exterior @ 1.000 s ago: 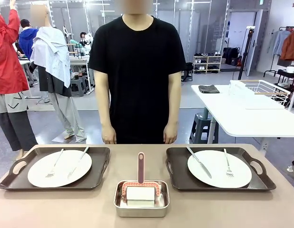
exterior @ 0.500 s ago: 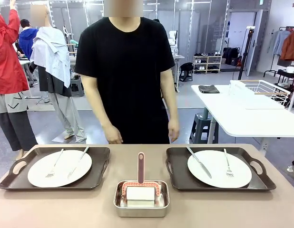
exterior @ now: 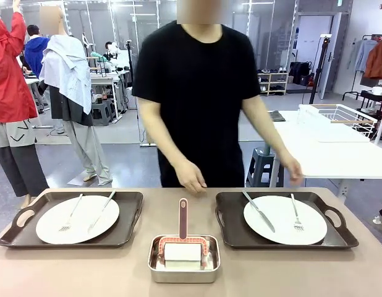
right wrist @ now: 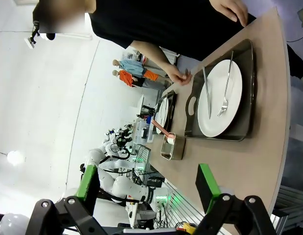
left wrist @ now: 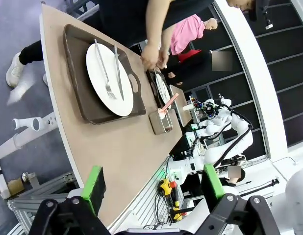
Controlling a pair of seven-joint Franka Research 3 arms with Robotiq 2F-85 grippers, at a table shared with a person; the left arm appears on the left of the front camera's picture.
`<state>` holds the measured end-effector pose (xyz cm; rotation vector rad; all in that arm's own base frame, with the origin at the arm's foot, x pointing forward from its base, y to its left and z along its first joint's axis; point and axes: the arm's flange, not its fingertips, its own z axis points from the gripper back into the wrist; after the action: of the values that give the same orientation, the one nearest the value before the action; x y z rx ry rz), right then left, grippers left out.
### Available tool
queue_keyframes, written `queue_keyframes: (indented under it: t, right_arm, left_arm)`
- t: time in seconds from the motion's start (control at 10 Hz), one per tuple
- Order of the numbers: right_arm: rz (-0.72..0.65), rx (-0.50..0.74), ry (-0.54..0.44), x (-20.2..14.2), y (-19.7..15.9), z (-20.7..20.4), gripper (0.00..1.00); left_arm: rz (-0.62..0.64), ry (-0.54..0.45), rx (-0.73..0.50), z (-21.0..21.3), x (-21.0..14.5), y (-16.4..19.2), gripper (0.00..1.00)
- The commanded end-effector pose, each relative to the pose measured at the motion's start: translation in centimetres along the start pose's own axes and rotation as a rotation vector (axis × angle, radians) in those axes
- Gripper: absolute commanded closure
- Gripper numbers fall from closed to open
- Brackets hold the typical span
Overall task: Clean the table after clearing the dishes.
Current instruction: When the left (or right) Handle tray is removed, use the left hand (or right hand) to clean the left (or right) side of the table with the Lint Roller.
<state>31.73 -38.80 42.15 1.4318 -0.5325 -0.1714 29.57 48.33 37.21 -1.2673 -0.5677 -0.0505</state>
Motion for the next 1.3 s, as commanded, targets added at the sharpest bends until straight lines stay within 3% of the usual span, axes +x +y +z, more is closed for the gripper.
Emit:
queue_keyframes:
  t: [0.0,1.2]
  right_arm:
    - [0.006,-0.001,-0.009,-0.1,0.38,0.12,0.0]
    - [0.006,-0.001,-0.009,-0.1,0.38,0.12,0.0]
  left_arm:
    - [-0.01,-0.001,0.012,0.13,-0.53,-0.05,0.0]
    - [-0.01,-0.001,0.012,0.13,-0.53,-0.05,0.0]
